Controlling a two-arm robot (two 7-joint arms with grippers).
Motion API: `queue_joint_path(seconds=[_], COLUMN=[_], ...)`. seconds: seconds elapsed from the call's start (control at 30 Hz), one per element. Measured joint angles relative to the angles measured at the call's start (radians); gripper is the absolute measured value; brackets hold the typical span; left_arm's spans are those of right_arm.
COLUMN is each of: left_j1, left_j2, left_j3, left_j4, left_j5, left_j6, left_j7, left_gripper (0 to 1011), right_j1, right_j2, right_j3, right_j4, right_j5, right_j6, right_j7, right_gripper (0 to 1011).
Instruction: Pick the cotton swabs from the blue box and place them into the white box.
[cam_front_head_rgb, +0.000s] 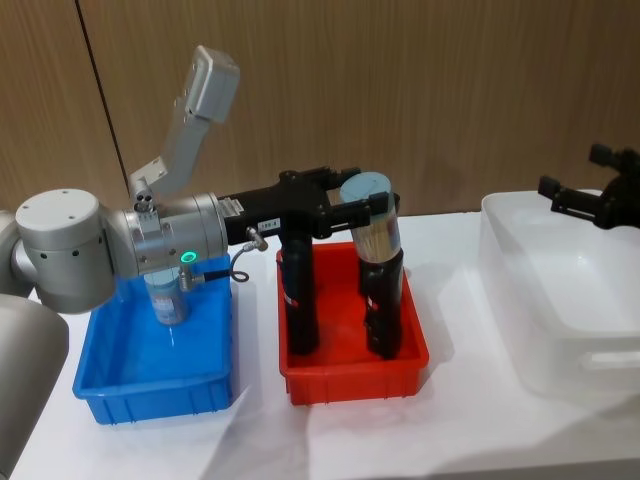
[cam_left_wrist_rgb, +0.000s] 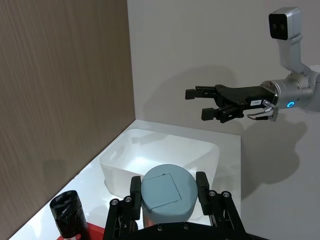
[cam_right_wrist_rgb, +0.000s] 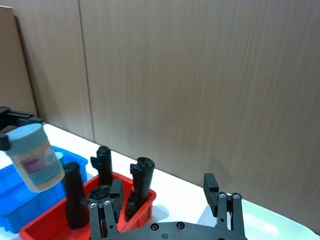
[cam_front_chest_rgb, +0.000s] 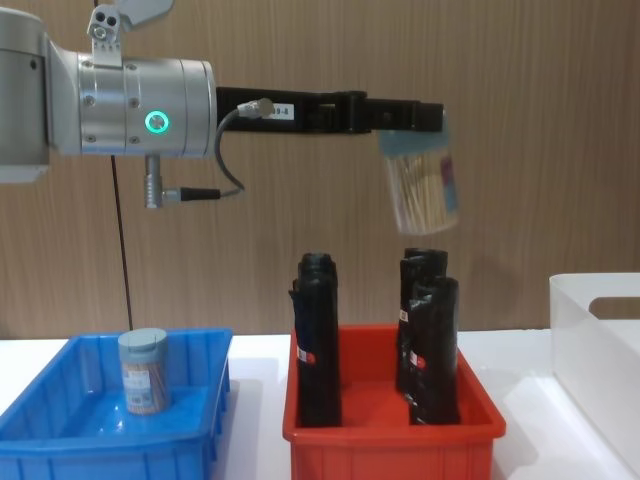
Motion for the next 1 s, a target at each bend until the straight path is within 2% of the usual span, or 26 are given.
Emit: queue_joint_path(seconds=[0.63, 0.77, 1.0], left_j1=[0.0, 0.0, 0.0], left_j2=[0.0, 0.0, 0.0], left_j3=[0.0, 0.0, 0.0], left_j4=[0.0, 0.0, 0.0], left_j5=[0.0, 0.0, 0.0], left_j6=[0.0, 0.0, 0.0], left_j7=[0.0, 0.0, 0.0], left_gripper=[660, 660, 660], right_j1=[-0.014, -0.012, -0.002], right_j2=[0.021, 0.022, 0.019], right_j3=[-0.012, -0.02, -0.037], right_j4=[-0.012, -0.013, -0.009], right_j5=[0.033, 0.035, 0.031], right_j6=[-0.031, -0.046, -0.062], right_j7=[0.131, 0.17, 0.202], right_gripper=[1002, 1002, 1002])
